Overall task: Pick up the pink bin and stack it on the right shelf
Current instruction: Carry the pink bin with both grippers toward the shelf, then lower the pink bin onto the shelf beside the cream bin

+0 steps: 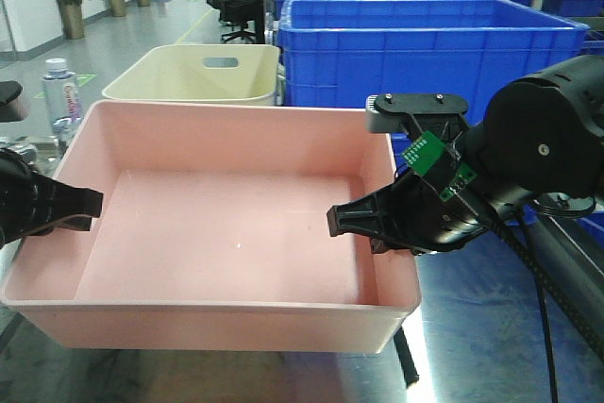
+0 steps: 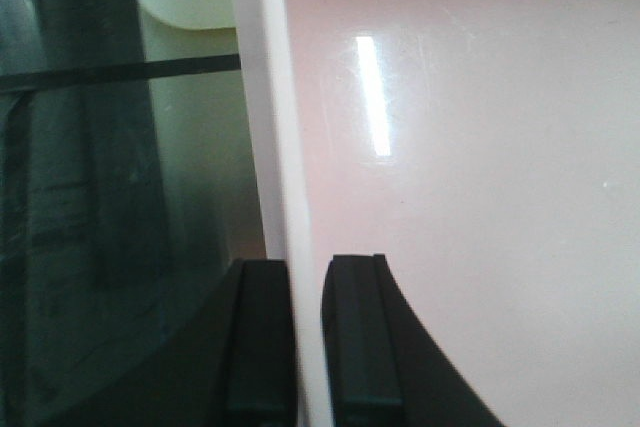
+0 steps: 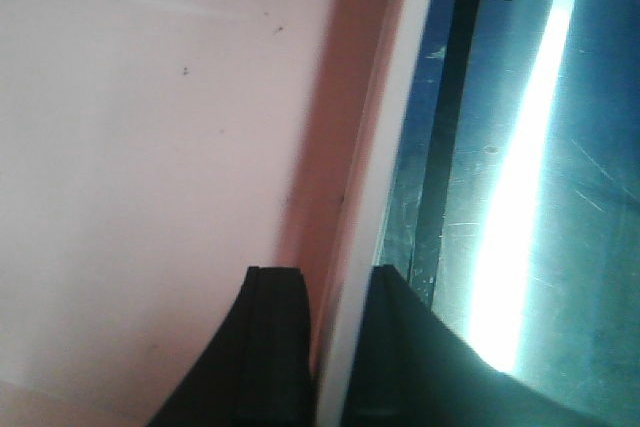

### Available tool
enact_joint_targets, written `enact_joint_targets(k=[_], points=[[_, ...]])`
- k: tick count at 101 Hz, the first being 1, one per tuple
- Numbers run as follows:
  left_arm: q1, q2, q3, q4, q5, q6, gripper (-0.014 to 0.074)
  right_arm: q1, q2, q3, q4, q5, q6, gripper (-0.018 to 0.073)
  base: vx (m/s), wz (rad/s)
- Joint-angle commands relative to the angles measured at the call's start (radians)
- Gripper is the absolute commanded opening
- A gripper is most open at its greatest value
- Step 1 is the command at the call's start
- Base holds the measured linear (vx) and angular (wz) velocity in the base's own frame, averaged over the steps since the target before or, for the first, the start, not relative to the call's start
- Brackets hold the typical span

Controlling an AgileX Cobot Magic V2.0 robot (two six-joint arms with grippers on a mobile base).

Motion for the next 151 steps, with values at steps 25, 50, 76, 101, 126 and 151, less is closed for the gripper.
enact_joint_targets(k=[25,50,76,101,126,151], points=[[0.001,-0.036,-0.033,-0.024,-0.091,0.009,-0.0005,-0.007,-0.050,-0.033,-0.029,-0.065,-0.019,-0.0008,0.02,-0.08],[0.001,-0.037,-0.033,-0.024,-0.090,0.009,-0.0005,-0.007,-0.050,-0.033,-0.029,-0.065,-0.019,-0.0008,0.00,0.00],[0.001,-0.037,-0.033,-0.024,-0.090,0.009,-0.0005,-0.007,-0.050,-0.033,-0.028,-0.089,-0.019,-0.0008,0.00,0.00],[0.001,-0.037,-0.033,-0.026,-0.105,0.009,-0.0005,-0.007,-0.048,-0.033,0.045,-0.177,-0.021,-0.0008,0.00,0.00],[0.001,-0.024,-0.033,-0.029,-0.070,0.008,-0.0005,-0.007,-0.010,-0.033,0.050,-0.191,-0.059,-0.0008,0.00,0.00],[0.001,0.106,0.000,-0.024,0.008,-0.007,-0.0005,-0.007,0.113,-0.033,0.050,-0.166,-0.096,-0.0001,0.00,0.00]])
